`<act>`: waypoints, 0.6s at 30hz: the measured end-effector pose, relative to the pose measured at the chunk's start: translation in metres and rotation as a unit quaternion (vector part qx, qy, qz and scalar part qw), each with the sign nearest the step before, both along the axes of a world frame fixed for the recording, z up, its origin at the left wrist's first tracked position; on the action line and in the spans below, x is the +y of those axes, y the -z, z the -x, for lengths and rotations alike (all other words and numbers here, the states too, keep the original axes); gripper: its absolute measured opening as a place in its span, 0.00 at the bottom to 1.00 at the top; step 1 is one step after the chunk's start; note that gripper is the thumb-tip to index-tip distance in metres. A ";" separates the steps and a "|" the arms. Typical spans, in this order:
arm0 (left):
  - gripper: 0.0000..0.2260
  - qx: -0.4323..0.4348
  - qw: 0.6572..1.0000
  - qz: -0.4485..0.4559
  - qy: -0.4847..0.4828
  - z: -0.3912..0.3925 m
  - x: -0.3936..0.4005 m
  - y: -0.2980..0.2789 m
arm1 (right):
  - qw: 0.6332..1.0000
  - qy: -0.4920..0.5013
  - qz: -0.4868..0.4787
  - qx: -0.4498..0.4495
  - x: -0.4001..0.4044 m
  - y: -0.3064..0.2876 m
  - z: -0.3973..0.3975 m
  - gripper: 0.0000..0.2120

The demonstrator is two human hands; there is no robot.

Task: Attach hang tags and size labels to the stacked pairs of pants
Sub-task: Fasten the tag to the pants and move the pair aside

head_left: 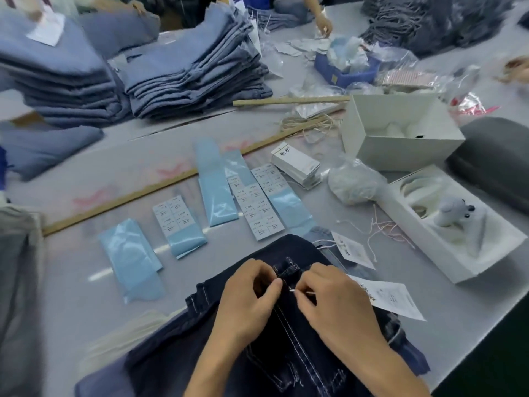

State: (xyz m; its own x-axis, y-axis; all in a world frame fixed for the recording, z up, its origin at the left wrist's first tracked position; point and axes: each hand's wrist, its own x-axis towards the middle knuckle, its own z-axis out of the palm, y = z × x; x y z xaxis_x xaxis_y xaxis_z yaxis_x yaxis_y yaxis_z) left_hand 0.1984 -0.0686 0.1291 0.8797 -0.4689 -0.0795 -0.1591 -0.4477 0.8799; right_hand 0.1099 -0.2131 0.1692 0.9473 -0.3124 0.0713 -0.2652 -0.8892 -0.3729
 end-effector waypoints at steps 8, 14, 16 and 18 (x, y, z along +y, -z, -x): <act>0.05 0.048 0.986 0.155 -0.030 0.002 0.022 -0.006 | 0.974 0.144 -0.161 -0.070 0.040 0.006 -0.020 0.06; 0.14 0.084 0.984 0.156 -0.029 -0.008 0.022 -0.009 | 0.941 0.188 -0.255 -0.118 0.044 0.016 -0.020 0.03; 0.12 0.086 0.986 0.141 -0.017 -0.013 0.020 -0.011 | 0.937 0.185 -0.275 -0.115 0.042 0.016 -0.020 0.02; 0.11 0.082 0.989 0.125 0.004 -0.017 0.019 -0.012 | 0.934 0.180 -0.289 -0.106 0.040 0.017 -0.020 0.02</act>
